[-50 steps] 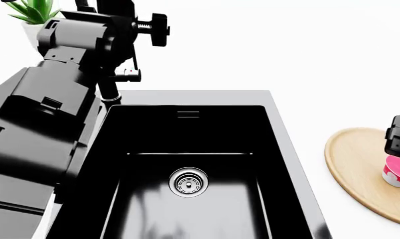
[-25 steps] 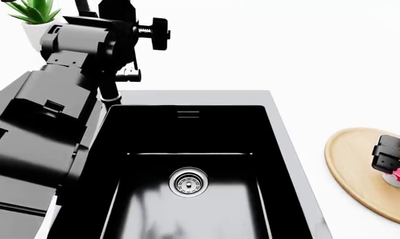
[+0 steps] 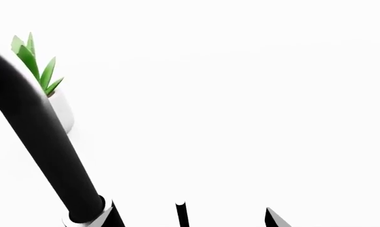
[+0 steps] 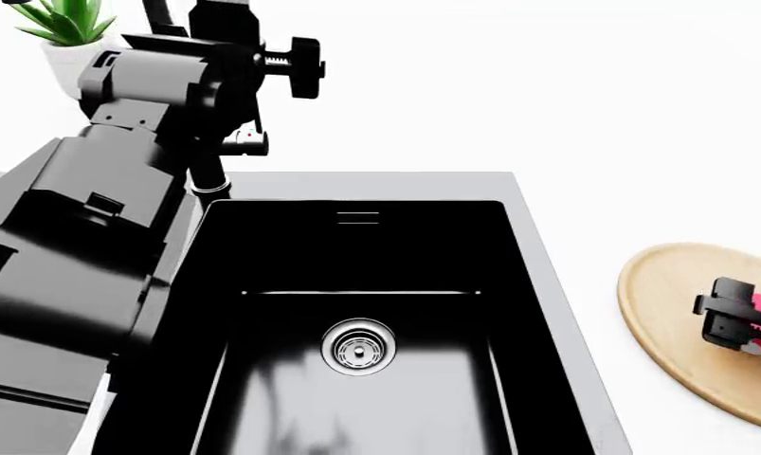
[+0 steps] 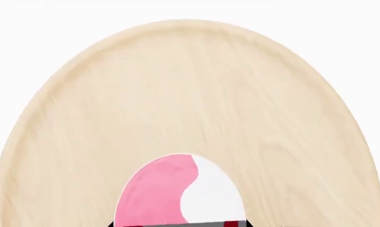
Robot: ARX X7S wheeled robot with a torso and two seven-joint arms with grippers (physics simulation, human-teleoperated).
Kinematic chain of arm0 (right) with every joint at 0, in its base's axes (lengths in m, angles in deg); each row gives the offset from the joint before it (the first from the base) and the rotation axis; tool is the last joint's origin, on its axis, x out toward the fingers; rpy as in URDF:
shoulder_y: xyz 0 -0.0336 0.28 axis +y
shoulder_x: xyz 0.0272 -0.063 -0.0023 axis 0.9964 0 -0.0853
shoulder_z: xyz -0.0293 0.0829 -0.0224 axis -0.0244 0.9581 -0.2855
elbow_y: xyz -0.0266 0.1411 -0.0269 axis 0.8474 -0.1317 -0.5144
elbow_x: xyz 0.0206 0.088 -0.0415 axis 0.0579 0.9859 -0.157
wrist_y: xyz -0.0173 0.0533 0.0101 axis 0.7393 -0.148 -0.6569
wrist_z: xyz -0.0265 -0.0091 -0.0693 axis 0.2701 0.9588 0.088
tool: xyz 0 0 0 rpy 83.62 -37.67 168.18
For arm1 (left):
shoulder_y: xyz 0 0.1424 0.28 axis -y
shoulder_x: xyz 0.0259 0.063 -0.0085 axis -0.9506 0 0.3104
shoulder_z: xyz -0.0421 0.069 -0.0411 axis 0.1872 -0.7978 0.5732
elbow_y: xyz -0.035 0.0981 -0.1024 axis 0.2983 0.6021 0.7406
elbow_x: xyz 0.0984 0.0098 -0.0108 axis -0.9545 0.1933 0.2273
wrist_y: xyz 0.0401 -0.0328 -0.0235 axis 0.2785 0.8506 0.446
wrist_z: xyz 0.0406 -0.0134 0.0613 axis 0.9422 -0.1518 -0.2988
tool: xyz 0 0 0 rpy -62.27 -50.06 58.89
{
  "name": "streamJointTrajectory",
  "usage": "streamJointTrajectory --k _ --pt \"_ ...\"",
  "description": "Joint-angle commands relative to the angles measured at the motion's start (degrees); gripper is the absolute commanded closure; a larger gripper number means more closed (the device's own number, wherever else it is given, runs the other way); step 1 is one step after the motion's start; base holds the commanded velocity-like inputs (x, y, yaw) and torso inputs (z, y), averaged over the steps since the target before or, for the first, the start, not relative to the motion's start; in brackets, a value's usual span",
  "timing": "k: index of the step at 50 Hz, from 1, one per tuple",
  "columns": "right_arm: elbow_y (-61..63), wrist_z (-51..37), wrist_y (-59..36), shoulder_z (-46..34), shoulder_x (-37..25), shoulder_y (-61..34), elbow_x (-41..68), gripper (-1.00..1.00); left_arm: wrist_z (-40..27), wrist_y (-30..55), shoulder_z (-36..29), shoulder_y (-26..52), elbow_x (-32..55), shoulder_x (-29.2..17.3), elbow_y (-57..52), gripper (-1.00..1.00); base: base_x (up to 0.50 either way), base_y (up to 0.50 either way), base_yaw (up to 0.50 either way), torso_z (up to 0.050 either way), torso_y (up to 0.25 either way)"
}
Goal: Pick the yogurt from the counter and place it in the sink. Then turn on the sink faucet.
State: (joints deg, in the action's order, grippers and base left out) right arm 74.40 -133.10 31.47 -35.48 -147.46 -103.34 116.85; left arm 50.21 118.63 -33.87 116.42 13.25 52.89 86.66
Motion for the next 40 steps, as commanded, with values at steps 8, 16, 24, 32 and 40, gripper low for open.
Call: streamJointTrajectory --k 8,16,24,32,40 --pt "4.73 -3.00 -10.25 3.04 -1.60 -8.43 -2.45 1.00 0.30 0.38 1.32 -0.05 -1.40 0.00 0.00 -1.00 0.00 0.00 0.00 0.000 0.000" --pt "4.72 -3.03 -10.29 3.20 -1.60 -8.31 -2.46 1.00 0.31 0.39 1.39 -0.05 -1.48 0.00 0.00 -1.00 0.00 0.00 0.00 0.000 0.000" --pt "-4.86 -6.26 -25.09 9.60 26.84 -25.81 7.89 1.00 0.72 0.77 2.85 0.07 -2.46 -0.01 0.00 -1.00 0.00 0.00 0.00 0.000 0.000" --pt "-11.27 3.24 -24.03 11.69 36.18 -23.15 1.66 1.00 1.26 1.20 4.41 0.20 -4.03 0.00 0.00 -1.00 0.00 0.00 0.00 0.000 0.000" --pt "-15.09 10.43 -21.90 12.22 41.35 -19.25 -3.41 1.00 0.81 0.68 0.72 0.26 -0.21 0.00 -0.01 -1.00 0.00 0.00 0.00 0.000 0.000"
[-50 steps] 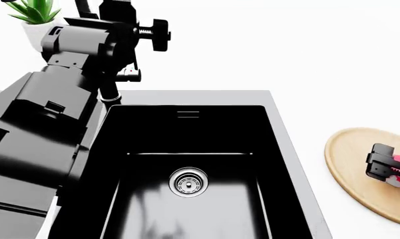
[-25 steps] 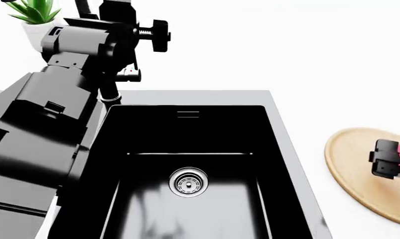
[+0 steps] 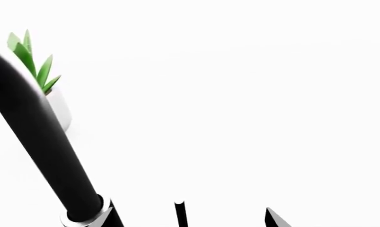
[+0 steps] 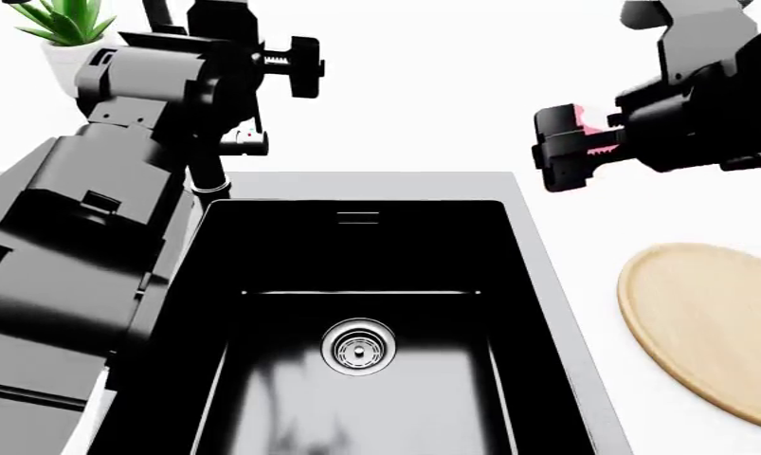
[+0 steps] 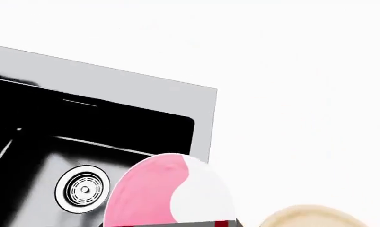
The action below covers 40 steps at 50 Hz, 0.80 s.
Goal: Pick the yogurt from the counter and place it in the sink. Then turn on the sink faucet.
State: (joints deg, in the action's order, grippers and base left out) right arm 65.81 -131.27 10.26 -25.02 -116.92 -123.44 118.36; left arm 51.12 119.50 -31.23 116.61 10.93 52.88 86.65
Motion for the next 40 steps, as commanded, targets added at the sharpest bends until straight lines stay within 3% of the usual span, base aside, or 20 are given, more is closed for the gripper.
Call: streamJointTrajectory --k 1,11,20,28,33,40 --pt "-7.18 9.45 -0.44 1.44 11.79 1.65 -5.92 1.00 -0.15 -0.28 -2.35 0.03 2.54 0.01 0.00 -1.00 0.00 0.00 0.00 0.000 0.000" --pt "-11.03 18.40 2.51 0.76 19.45 8.15 -11.20 1.00 -0.74 -0.77 -5.33 -0.03 5.85 0.00 0.00 -1.00 0.00 0.00 0.00 0.000 0.000" --pt "-9.12 19.65 3.72 -0.85 23.69 13.14 -13.31 1.00 -1.35 -1.48 -9.88 -0.22 10.87 0.01 -0.01 -1.00 0.00 0.00 0.00 0.000 0.000" --pt "-17.90 27.92 8.85 -4.79 34.42 20.56 -22.34 1.00 -1.20 -1.27 -9.32 -0.13 10.33 0.01 0.00 -1.00 0.00 0.00 0.00 0.000 0.000" --pt "-30.46 37.42 11.19 -9.63 43.49 25.29 -29.89 1.00 -1.22 -1.71 -10.71 -0.51 11.45 0.01 0.00 -1.00 0.00 0.00 0.00 0.000 0.000" --pt "-31.27 39.26 10.08 -2.75 43.57 33.07 -40.47 1.00 -1.00 -1.87 -11.48 -0.63 12.21 0.01 0.00 -1.00 0.00 0.00 0.00 0.000 0.000"
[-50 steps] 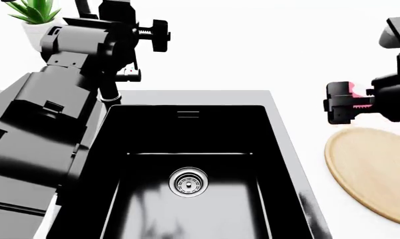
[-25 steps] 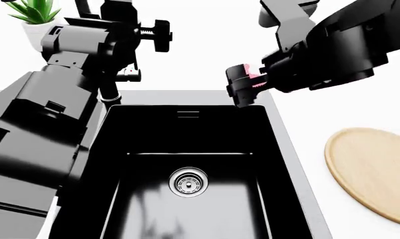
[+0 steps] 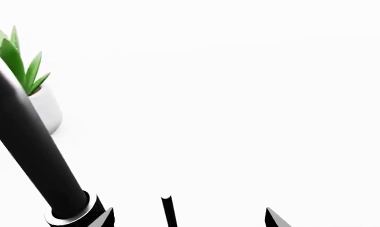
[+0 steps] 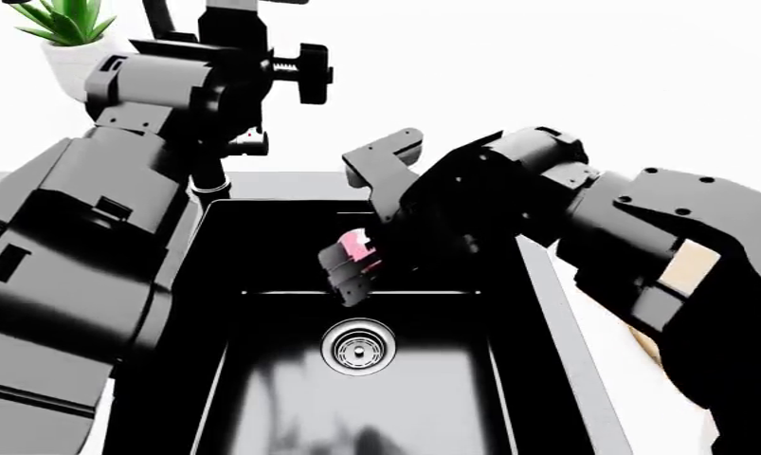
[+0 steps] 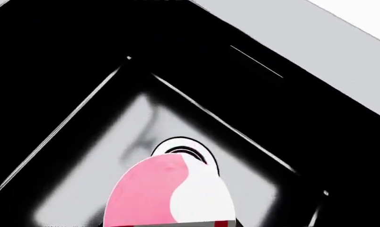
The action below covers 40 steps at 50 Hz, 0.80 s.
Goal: Pick the yogurt from the counter and place it in the sink. Then turn on the sink faucet.
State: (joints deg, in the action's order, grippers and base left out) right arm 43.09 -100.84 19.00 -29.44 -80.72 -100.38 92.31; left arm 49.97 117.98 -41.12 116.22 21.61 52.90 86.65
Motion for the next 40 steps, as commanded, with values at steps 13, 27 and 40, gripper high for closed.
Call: streamJointTrajectory --k 13,27,40 --pt "-9.28 10.43 0.52 2.90 7.37 21.61 -22.63 1.00 0.62 -0.01 1.62 -0.48 -1.69 -0.01 0.01 -1.00 0.00 0.00 0.00 0.000 0.000" --pt "-7.28 11.78 -1.68 3.06 7.37 24.83 -24.89 1.00 1.38 0.62 6.07 -0.88 -6.11 -0.01 0.00 -1.00 0.00 0.00 0.00 0.000 0.000" --pt "-7.81 12.10 -0.56 2.95 7.37 23.36 -23.06 -1.00 1.69 0.79 8.02 -1.26 -8.21 -0.01 0.00 -1.00 0.00 0.00 0.00 0.000 0.000"
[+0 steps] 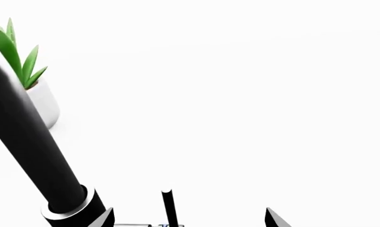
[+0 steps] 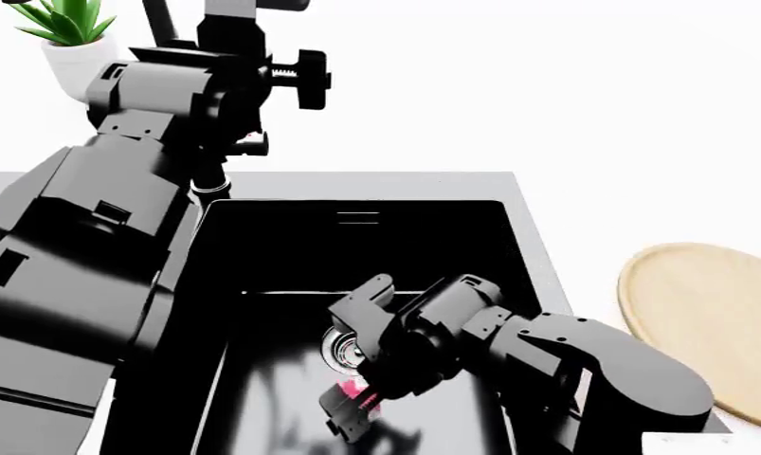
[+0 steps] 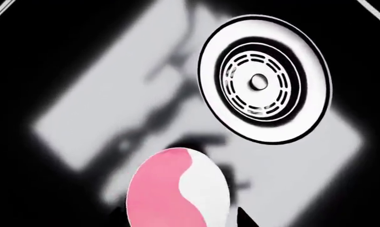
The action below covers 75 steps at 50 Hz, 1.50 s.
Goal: Pick the yogurt from the counter and place it in the sink. Then turn on the sink faucet.
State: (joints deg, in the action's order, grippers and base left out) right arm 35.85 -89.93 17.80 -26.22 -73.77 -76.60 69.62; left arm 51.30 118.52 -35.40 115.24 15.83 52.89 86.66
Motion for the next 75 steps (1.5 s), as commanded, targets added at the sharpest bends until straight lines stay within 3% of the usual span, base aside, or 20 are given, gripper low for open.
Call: streamJointTrajectory --k 1,10,17,22,31,40,46,60,75 --pt "-0.55 0.89 0.90 -0.23 0.42 -0.60 -0.18 -1.00 0.41 0.28 2.63 -0.33 -2.74 0.00 0.00 -1.00 0.00 0.00 0.00 0.000 0.000" --pt "1.01 -0.30 0.43 -0.29 0.42 -3.57 -0.12 -1.00 0.72 0.45 4.20 -0.48 -4.41 0.00 0.00 -1.00 0.00 0.00 0.00 0.000 0.000" --pt "11.72 -2.74 -3.49 0.96 0.39 -17.93 8.85 -1.00 1.42 0.94 8.84 -0.80 -9.66 -0.02 0.00 -1.00 0.00 0.00 0.00 0.000 0.001" --pt "21.53 -11.23 -6.81 8.70 -7.40 -26.32 18.21 -1.00 1.27 1.03 7.72 -0.48 -8.29 0.00 0.00 -1.00 0.00 0.00 0.00 0.000 0.000" --pt "23.66 -18.04 -9.22 10.61 -12.72 -29.45 22.98 -1.00 1.24 0.84 8.74 -0.91 -9.20 -0.01 0.00 -1.00 0.00 0.00 0.00 0.000 0.000" --pt "32.87 -29.57 -15.99 12.15 -26.67 -36.66 32.33 -1.00 1.46 0.95 10.58 -0.83 -11.09 -0.01 0.00 -1.00 0.00 0.00 0.00 0.000 0.000" --pt "26.80 -33.57 -13.05 15.29 -30.51 -42.77 34.08 -1.00 1.03 0.76 8.27 -0.63 -8.50 0.00 0.00 -1.00 0.00 0.00 0.00 0.000 0.000" --pt "28.64 -32.26 -10.92 16.50 -31.51 -41.49 32.95 -1.00 -0.89 0.02 9.60 -0.86 -9.61 0.00 0.00 -1.00 0.00 0.00 0.00 0.000 0.000" --pt "28.16 -30.28 -9.16 16.00 -31.93 -38.69 30.31 -1.00 1.10 -5.47 -3.61 -1.16 1.30 0.01 -0.01 -1.00 0.00 0.00 0.00 0.000 0.000"
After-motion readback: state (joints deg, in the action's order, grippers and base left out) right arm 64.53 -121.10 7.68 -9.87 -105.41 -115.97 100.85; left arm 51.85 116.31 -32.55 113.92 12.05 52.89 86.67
